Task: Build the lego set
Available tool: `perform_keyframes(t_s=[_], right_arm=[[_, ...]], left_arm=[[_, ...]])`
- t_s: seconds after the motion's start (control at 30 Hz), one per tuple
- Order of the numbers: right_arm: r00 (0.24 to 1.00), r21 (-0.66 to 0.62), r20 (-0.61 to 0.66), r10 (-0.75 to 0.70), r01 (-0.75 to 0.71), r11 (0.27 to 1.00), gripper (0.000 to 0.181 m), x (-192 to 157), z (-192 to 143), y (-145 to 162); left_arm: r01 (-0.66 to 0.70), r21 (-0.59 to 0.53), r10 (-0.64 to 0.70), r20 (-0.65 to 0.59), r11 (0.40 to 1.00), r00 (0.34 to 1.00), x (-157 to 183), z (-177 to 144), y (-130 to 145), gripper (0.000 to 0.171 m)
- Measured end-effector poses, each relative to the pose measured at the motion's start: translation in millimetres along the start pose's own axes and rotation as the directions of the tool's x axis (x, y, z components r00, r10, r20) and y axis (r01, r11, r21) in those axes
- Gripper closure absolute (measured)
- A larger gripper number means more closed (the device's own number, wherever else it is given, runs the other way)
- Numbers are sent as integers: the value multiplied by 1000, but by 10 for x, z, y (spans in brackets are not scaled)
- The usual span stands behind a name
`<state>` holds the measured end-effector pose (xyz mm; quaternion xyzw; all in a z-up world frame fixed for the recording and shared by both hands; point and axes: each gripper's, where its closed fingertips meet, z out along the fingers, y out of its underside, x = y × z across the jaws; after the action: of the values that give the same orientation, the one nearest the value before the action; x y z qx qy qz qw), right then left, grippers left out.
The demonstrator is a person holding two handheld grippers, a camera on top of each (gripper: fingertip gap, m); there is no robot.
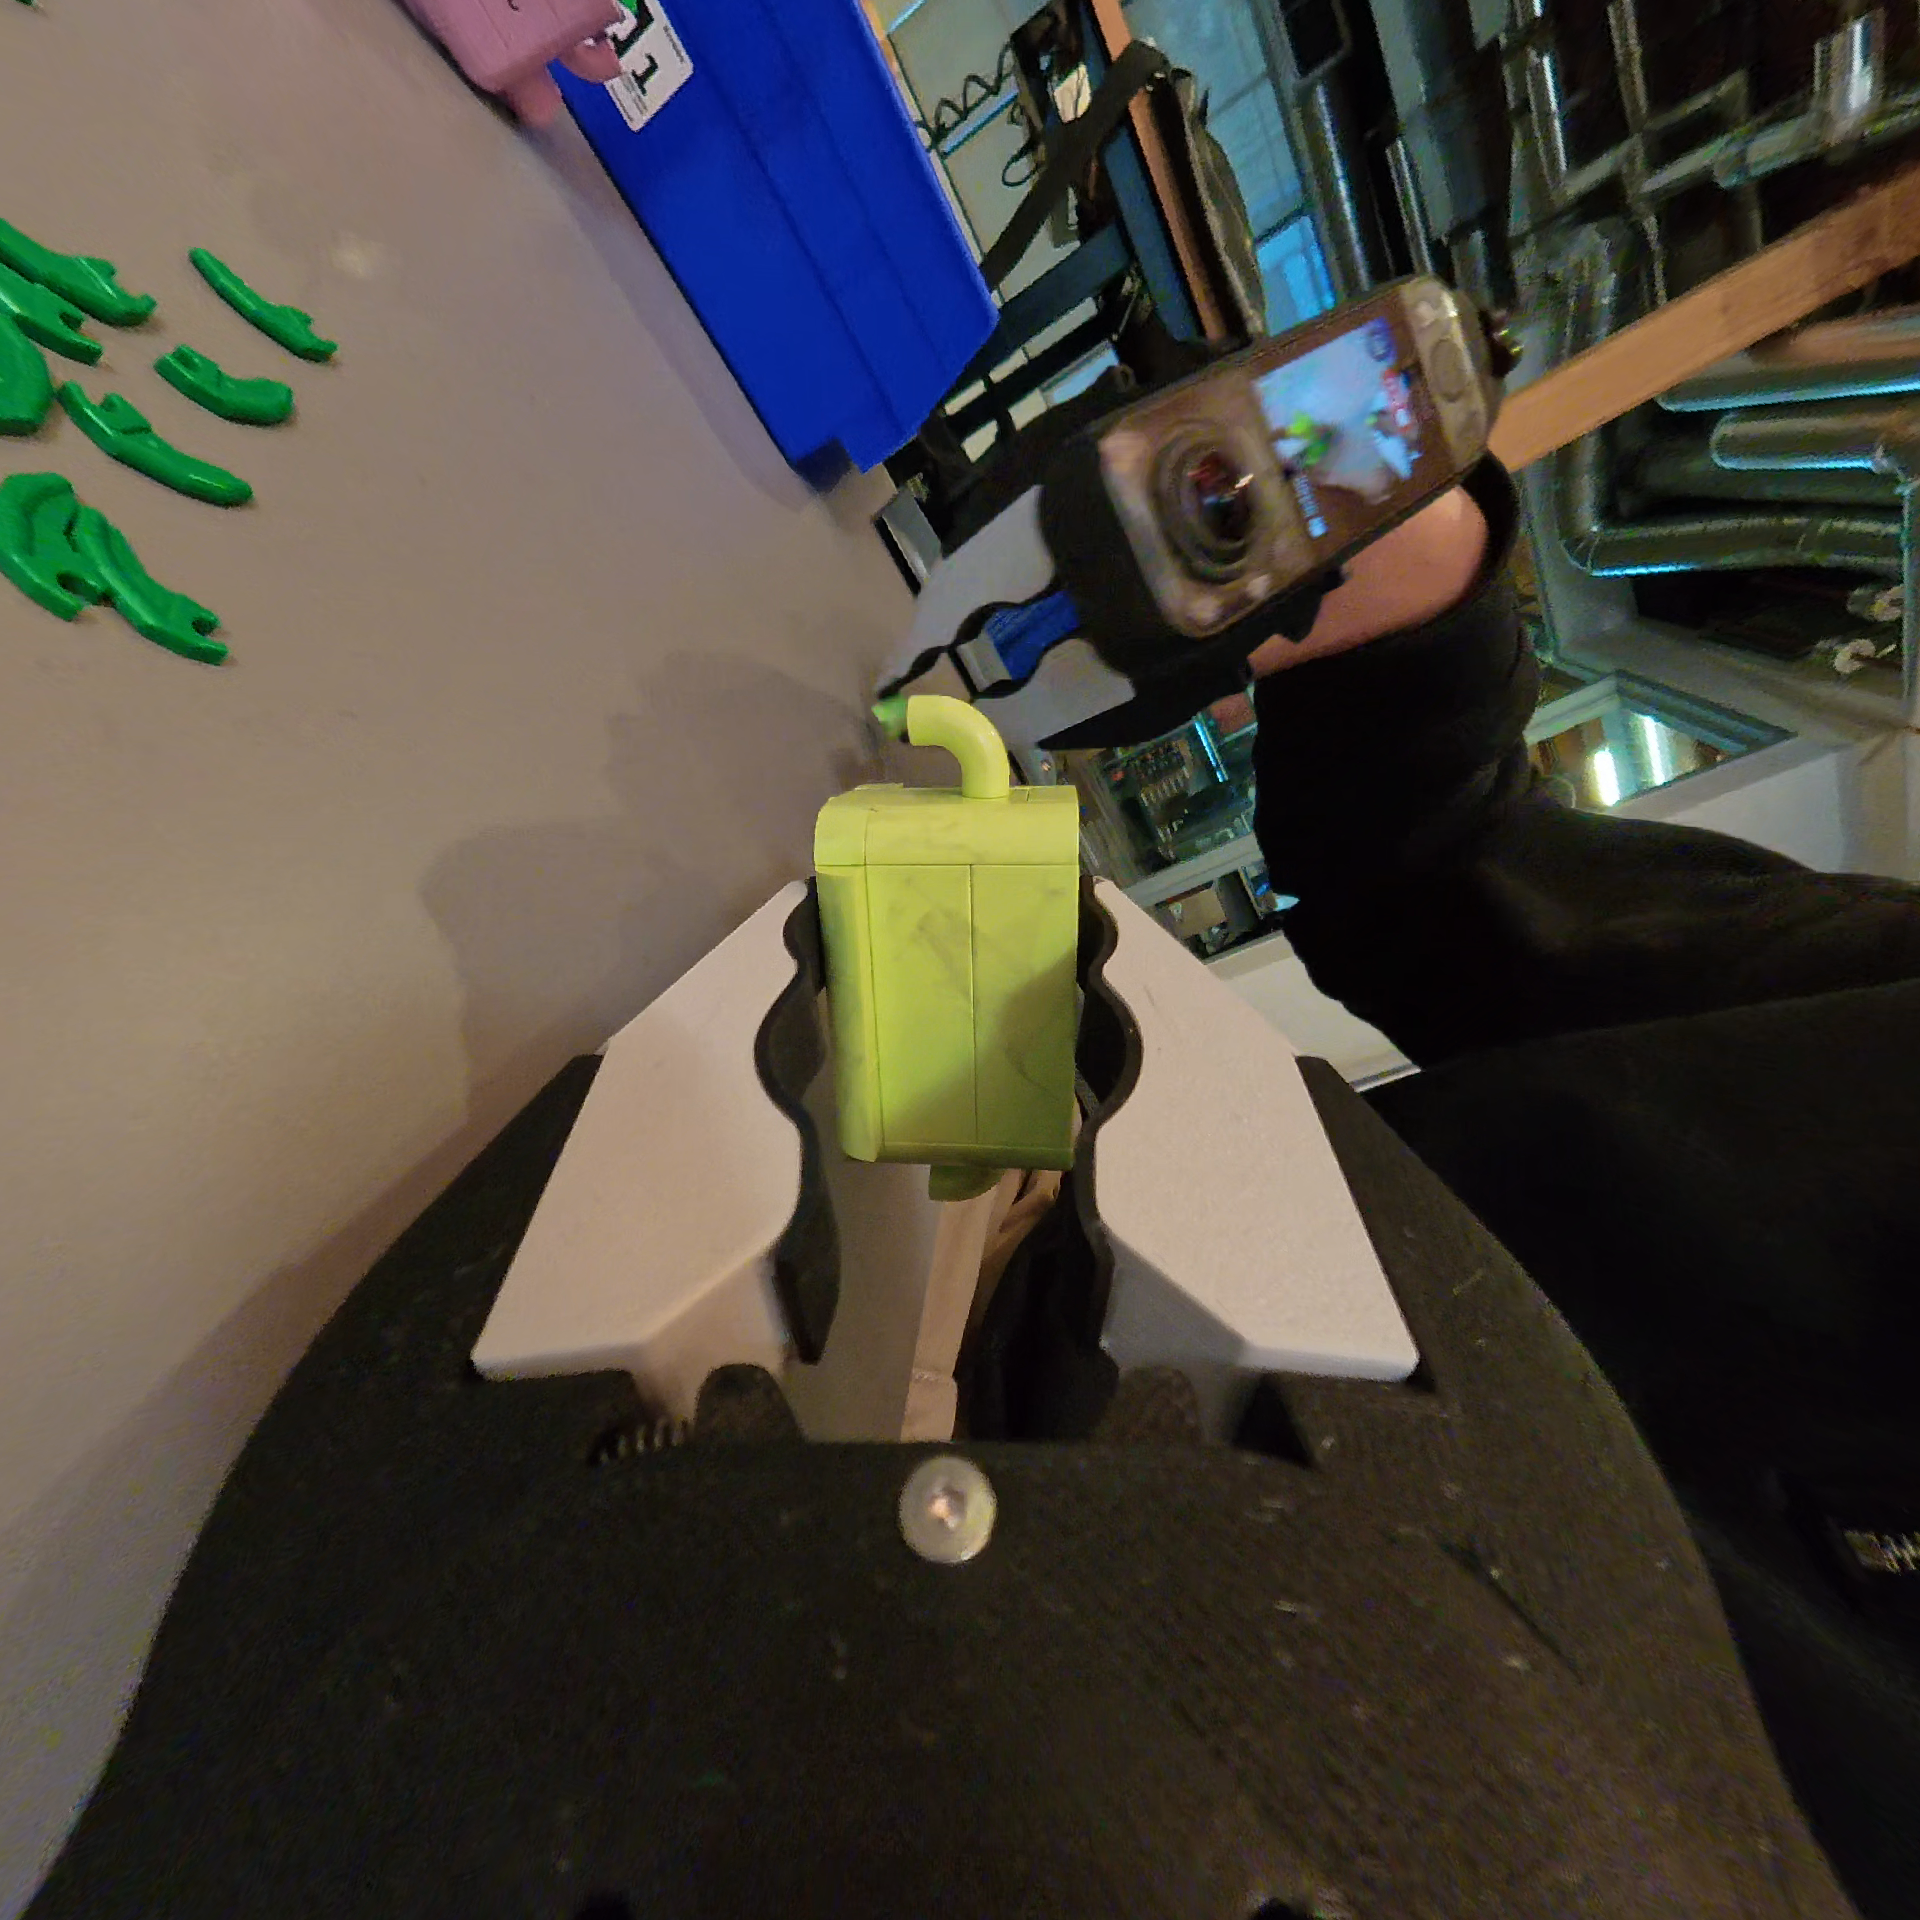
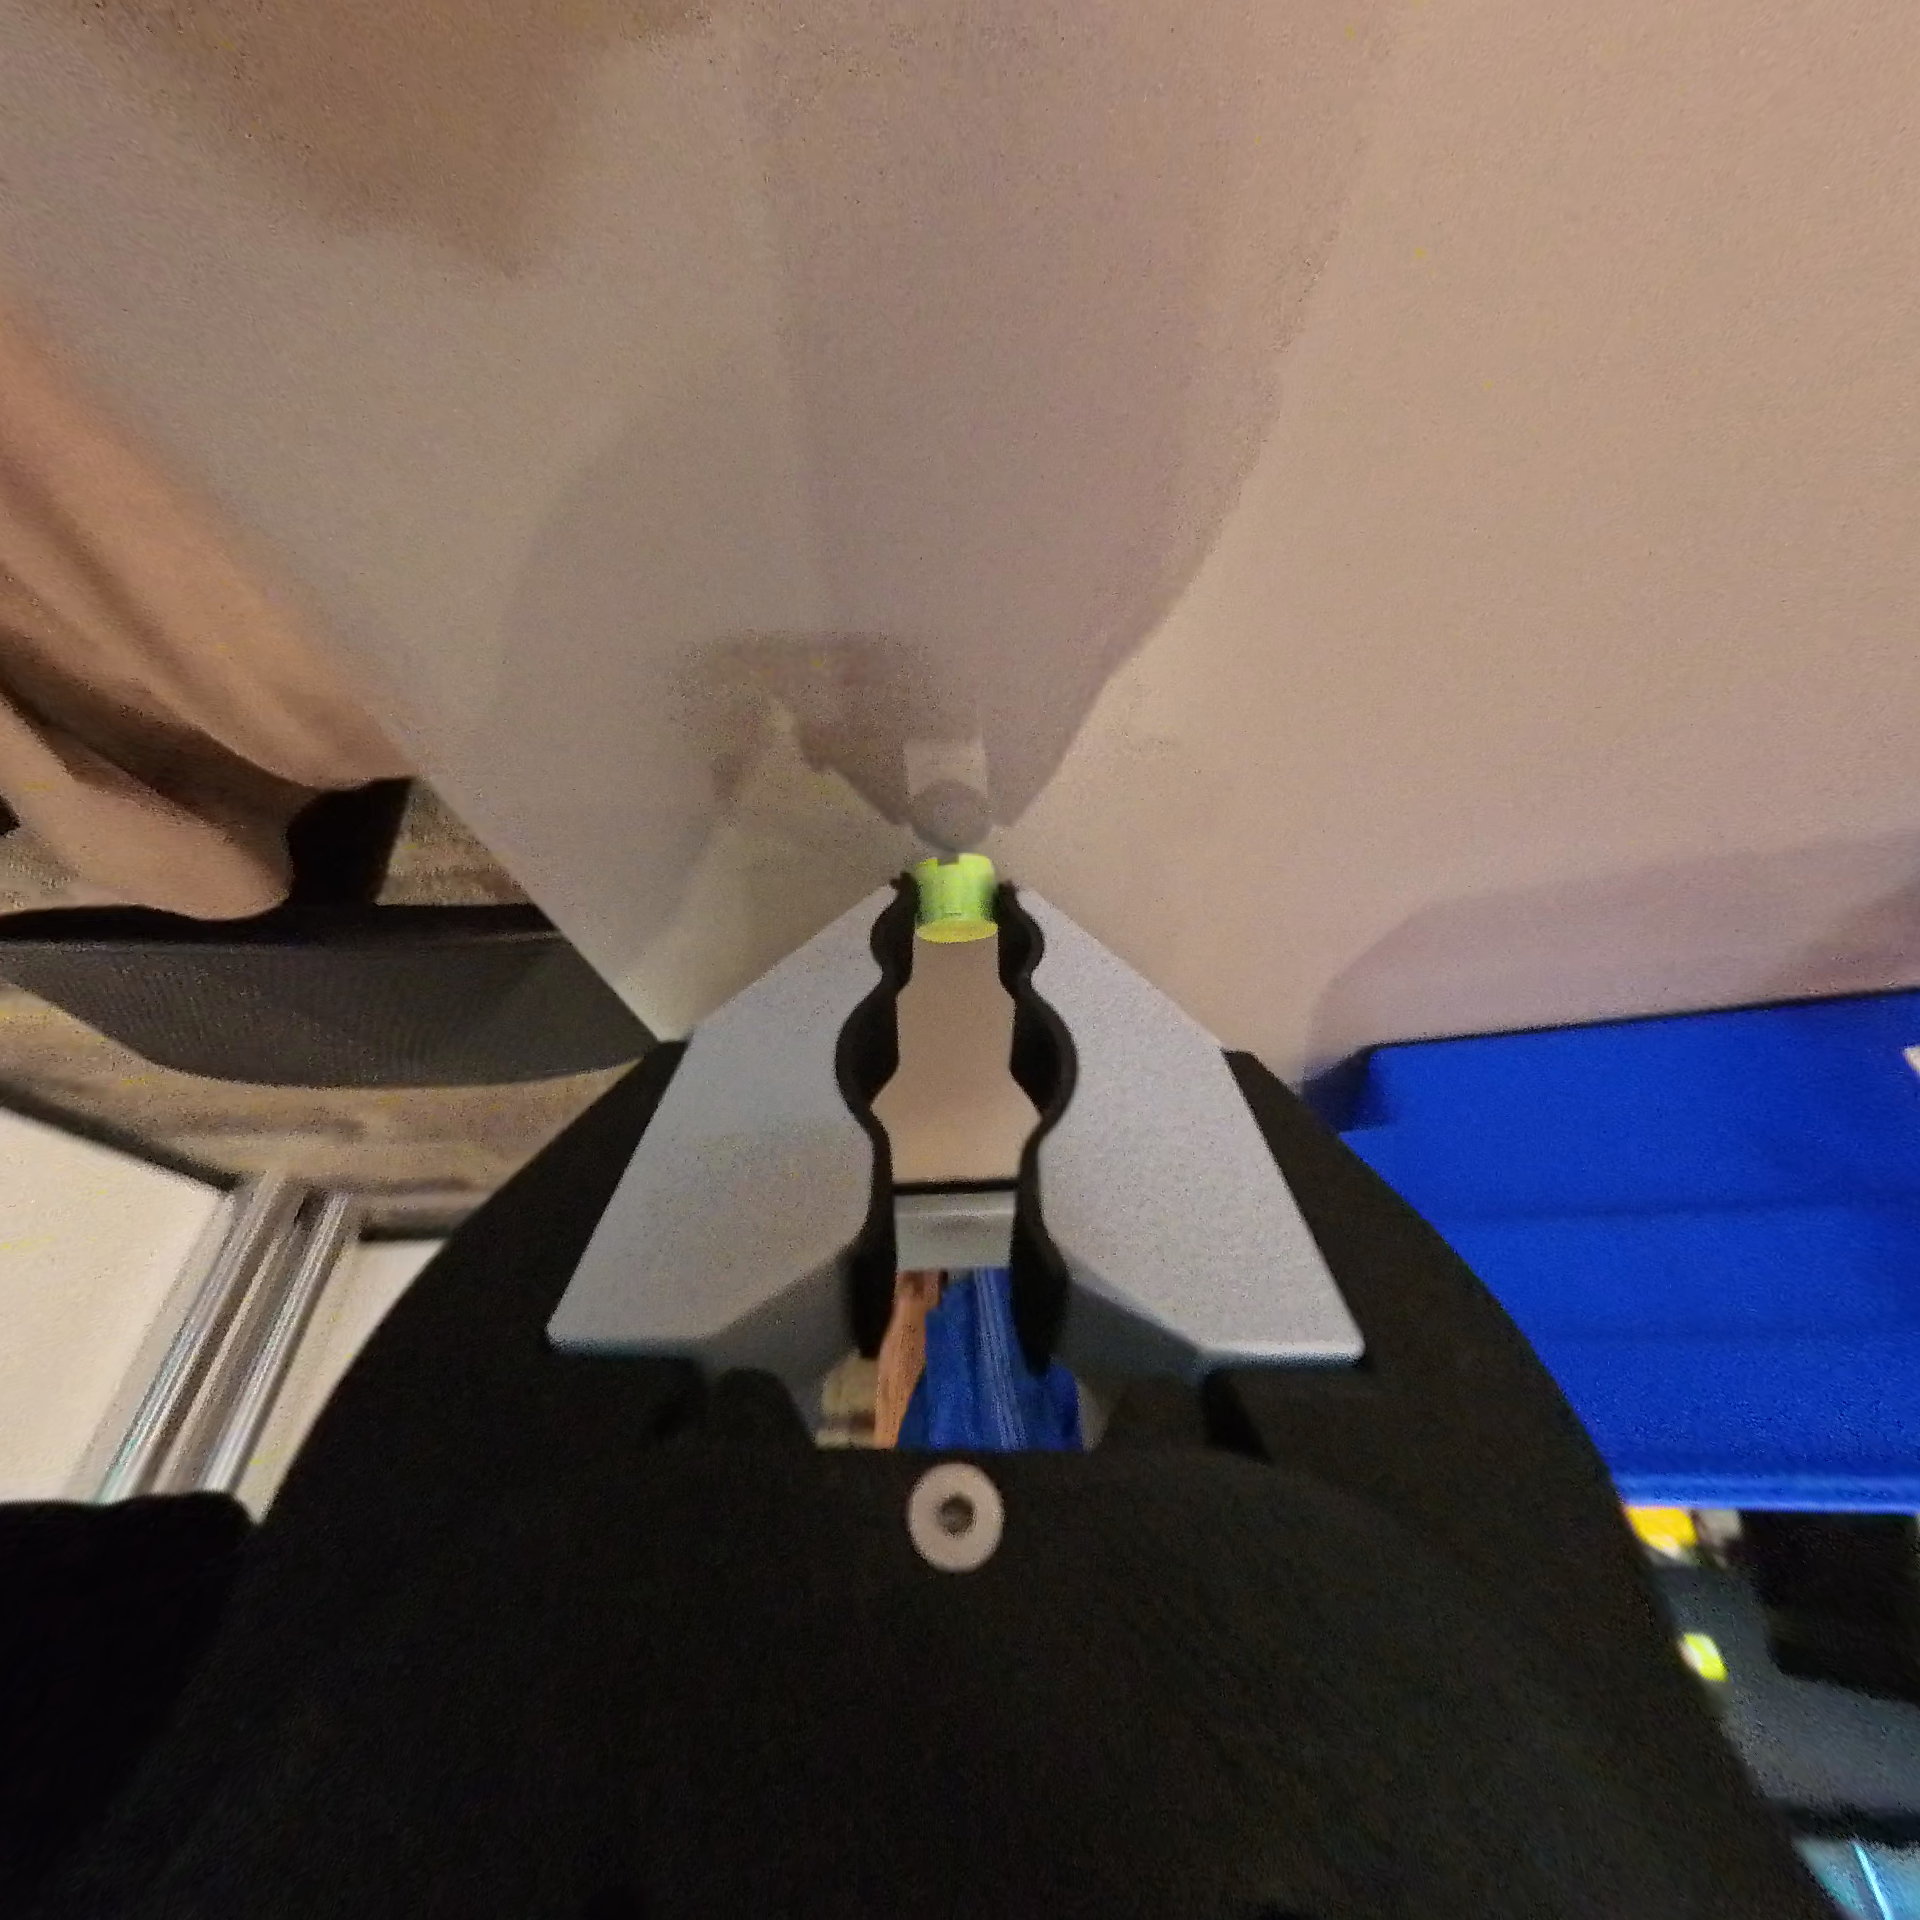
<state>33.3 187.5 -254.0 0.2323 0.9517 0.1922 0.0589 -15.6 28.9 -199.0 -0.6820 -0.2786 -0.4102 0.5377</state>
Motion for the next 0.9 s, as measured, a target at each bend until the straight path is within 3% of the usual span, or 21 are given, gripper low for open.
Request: perform_keyframes(t_s=[0.17,0.27,0.33,0.4,0.43,0.5,0.6,0.7,0.8,0.9], right_arm=[[1000,18,8,-22,22,1000,164,25,17,-194],[1000,151,31,-4,-1,988,145,6,-131,-260],[999,307,30,36,-44,951,133,61,-306,-284],[995,504,19,96,-92,859,122,162,-510,-300],[992,597,15,127,-111,795,134,213,-599,-280],[979,749,10,203,-142,647,133,327,-715,-193],[949,821,90,301,-242,517,144,395,-588,5],[947,759,190,261,-310,572,152,162,-268,57],[971,695,133,199,-234,680,160,25,-48,50],[983,706,118,141,-183,684,157,29,-83,-39]], left_arm=[[17,10,-17,-32,1000,999,38,-27,-3,128],[25,13,-25,-47,1000,999,54,-38,-7,128],[26,14,-25,-52,1000,998,59,-40,-7,128],[25,18,-24,-55,1000,998,64,-42,-14,128],[26,19,-25,-56,999,998,64,-43,-18,128],[26,26,-25,-61,999,998,69,-43,-31,128],[30,38,-27,-67,999,997,72,-47,-53,128],[26,42,-23,-83,999,996,93,-38,-67,128],[32,27,-29,-105,999,994,117,-25,-57,128],[49,18,-47,-116,999,992,114,-9,-63,128]])
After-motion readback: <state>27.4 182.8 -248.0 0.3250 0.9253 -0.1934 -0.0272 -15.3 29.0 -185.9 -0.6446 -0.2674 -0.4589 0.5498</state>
